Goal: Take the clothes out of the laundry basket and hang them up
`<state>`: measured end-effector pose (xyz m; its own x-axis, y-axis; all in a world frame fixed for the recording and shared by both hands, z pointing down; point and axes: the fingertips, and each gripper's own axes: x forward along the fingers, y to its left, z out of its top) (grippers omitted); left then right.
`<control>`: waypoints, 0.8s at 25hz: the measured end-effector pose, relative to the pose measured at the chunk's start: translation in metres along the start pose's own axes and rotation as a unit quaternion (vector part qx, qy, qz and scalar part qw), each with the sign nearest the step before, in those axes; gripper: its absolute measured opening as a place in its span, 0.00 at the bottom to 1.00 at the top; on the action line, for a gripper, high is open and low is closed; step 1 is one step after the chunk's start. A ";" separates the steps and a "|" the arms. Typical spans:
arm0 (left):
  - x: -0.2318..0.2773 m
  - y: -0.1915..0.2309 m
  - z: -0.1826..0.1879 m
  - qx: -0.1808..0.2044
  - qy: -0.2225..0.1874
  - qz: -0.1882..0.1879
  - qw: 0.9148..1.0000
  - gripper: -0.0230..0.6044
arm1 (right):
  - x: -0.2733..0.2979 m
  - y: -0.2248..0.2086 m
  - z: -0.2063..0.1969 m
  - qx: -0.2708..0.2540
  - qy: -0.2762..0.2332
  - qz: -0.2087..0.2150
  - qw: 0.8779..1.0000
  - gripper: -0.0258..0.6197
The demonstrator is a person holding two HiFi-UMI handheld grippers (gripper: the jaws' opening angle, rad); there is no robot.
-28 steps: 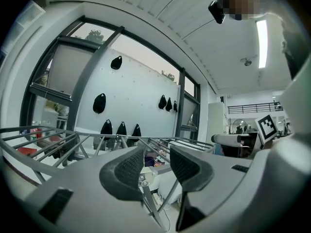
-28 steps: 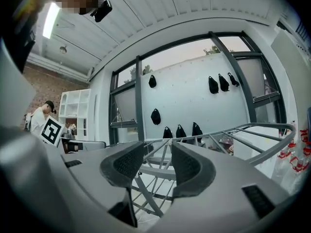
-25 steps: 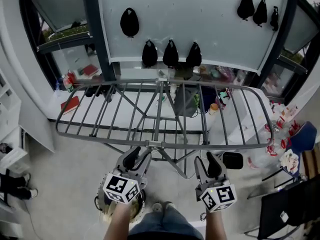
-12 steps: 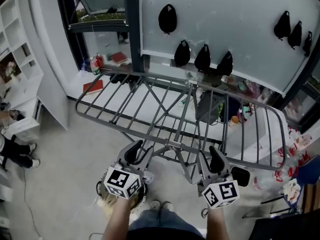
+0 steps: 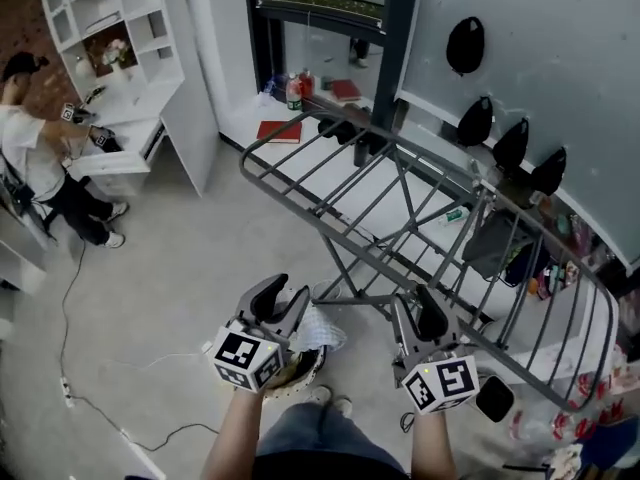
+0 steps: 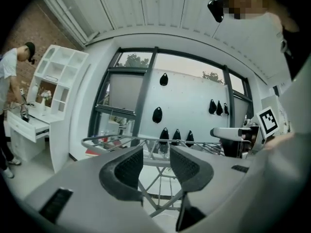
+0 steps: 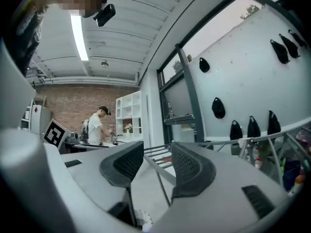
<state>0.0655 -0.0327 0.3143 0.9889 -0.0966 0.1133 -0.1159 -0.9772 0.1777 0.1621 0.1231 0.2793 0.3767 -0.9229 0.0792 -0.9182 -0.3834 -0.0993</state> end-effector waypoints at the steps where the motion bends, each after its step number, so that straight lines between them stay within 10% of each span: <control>1: -0.008 0.009 -0.002 -0.004 0.001 0.015 1.000 0.31 | 0.009 0.010 -0.003 0.000 0.005 0.016 1.000 0.30; 20: -0.063 0.095 -0.093 -0.030 0.030 0.135 0.990 0.31 | 0.091 0.100 -0.122 0.000 0.103 0.177 0.979 0.30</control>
<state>-0.0166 -0.1017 0.4144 0.9141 -0.3398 0.2212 -0.3822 -0.9043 0.1900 0.0895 0.0046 0.3975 0.0021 -0.9711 0.2388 -0.9868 -0.0407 -0.1566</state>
